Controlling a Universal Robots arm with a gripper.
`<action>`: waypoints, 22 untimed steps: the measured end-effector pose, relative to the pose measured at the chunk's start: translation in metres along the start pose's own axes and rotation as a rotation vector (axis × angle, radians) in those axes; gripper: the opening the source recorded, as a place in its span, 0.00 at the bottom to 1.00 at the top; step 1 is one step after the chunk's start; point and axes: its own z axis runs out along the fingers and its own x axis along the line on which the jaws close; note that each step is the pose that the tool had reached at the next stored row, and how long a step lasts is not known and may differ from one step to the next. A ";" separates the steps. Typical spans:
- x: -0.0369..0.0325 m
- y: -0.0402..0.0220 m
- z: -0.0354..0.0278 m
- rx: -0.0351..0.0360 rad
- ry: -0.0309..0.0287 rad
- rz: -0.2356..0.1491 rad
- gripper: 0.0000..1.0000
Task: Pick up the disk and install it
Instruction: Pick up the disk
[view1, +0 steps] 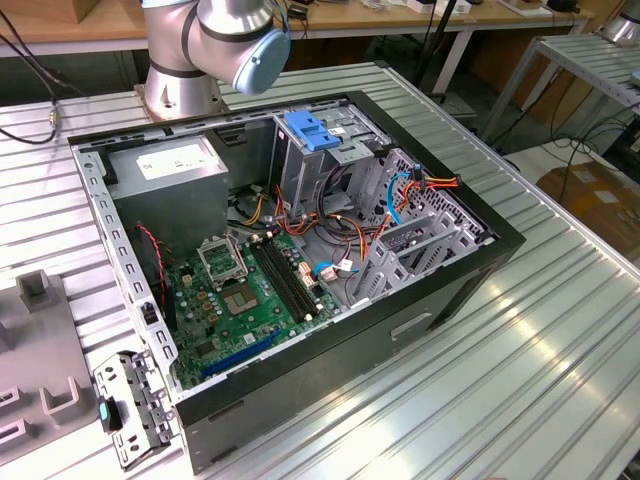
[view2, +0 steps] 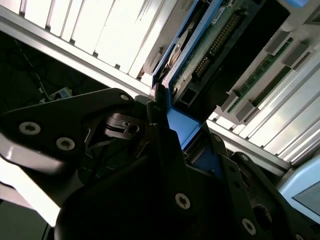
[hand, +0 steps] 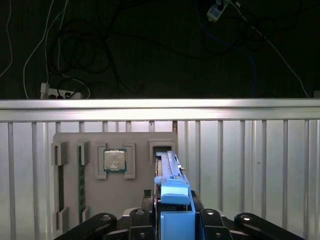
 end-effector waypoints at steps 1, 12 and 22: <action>0.0000 0.0000 -0.0014 0.0000 0.0000 0.000 0.37; -0.0002 0.0000 -0.0084 0.0000 0.0000 0.000 0.37; -0.0003 0.0000 -0.0131 0.0000 0.0000 0.000 0.37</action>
